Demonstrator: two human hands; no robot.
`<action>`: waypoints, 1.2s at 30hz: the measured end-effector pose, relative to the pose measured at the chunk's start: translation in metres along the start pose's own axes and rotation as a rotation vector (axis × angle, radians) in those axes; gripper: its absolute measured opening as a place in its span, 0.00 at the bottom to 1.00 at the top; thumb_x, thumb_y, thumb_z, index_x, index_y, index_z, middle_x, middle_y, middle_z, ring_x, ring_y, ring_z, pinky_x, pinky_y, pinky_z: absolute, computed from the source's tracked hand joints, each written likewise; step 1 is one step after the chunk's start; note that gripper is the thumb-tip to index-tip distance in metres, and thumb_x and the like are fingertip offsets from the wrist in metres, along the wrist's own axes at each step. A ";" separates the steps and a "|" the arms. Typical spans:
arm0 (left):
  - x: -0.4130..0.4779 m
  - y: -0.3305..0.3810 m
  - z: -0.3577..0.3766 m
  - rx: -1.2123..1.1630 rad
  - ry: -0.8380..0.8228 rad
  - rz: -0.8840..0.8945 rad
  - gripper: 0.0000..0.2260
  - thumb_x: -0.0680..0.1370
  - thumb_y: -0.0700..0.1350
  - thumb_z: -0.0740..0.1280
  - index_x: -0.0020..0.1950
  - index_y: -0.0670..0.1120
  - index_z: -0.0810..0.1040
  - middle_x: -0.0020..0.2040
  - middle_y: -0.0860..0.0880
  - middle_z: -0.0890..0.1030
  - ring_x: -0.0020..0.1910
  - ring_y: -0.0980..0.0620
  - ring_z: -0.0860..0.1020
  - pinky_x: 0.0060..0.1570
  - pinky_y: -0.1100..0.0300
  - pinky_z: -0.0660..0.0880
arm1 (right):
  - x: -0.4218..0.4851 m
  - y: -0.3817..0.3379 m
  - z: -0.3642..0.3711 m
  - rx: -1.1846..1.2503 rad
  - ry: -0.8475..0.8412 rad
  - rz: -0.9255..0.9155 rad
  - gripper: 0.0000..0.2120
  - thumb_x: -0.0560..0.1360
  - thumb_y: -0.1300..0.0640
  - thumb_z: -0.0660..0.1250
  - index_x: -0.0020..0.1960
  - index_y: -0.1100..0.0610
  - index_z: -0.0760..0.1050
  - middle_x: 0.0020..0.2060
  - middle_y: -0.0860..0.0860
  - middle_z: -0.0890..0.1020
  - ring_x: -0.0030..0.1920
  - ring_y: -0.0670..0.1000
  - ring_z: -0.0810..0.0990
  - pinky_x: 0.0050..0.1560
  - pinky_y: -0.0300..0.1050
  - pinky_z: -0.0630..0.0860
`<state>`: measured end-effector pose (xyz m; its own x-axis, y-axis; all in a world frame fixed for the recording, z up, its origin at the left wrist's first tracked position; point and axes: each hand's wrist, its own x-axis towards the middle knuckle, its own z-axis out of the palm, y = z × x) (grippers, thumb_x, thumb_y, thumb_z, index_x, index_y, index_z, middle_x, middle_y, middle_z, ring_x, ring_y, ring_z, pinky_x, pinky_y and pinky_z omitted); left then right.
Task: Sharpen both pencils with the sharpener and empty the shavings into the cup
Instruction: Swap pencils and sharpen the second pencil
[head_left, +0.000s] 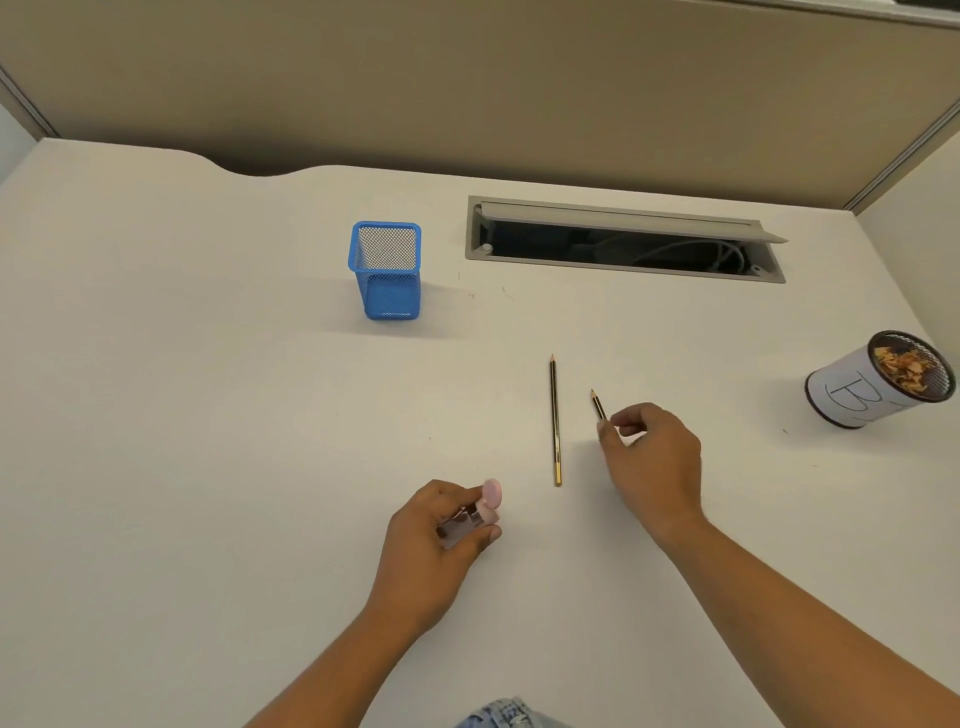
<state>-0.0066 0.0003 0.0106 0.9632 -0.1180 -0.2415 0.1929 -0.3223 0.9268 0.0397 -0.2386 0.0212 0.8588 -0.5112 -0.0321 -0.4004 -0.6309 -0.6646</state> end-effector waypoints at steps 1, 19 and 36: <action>0.000 0.001 0.001 -0.015 0.000 -0.002 0.09 0.72 0.42 0.76 0.48 0.54 0.85 0.47 0.56 0.83 0.47 0.58 0.81 0.45 0.66 0.75 | -0.003 -0.003 0.004 -0.004 -0.021 -0.022 0.04 0.74 0.52 0.70 0.46 0.52 0.79 0.43 0.49 0.83 0.41 0.52 0.81 0.46 0.47 0.77; -0.024 0.050 -0.014 -0.144 0.029 0.080 0.14 0.73 0.42 0.75 0.50 0.61 0.82 0.51 0.63 0.84 0.52 0.63 0.80 0.46 0.75 0.72 | -0.011 -0.044 0.017 -0.153 -0.218 -0.055 0.12 0.72 0.57 0.68 0.55 0.51 0.79 0.43 0.45 0.84 0.43 0.52 0.83 0.45 0.47 0.80; -0.025 -0.001 -0.014 -0.152 0.000 0.004 0.14 0.73 0.40 0.75 0.55 0.55 0.83 0.53 0.60 0.85 0.57 0.60 0.80 0.62 0.62 0.73 | -0.091 -0.046 -0.041 0.236 -0.392 -0.062 0.13 0.76 0.65 0.65 0.50 0.47 0.79 0.44 0.46 0.86 0.42 0.44 0.83 0.41 0.36 0.75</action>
<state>-0.0286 0.0169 0.0198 0.9640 -0.1186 -0.2380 0.2155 -0.1761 0.9605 -0.0326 -0.1867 0.0850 0.9530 -0.1893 -0.2367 -0.3001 -0.4800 -0.8243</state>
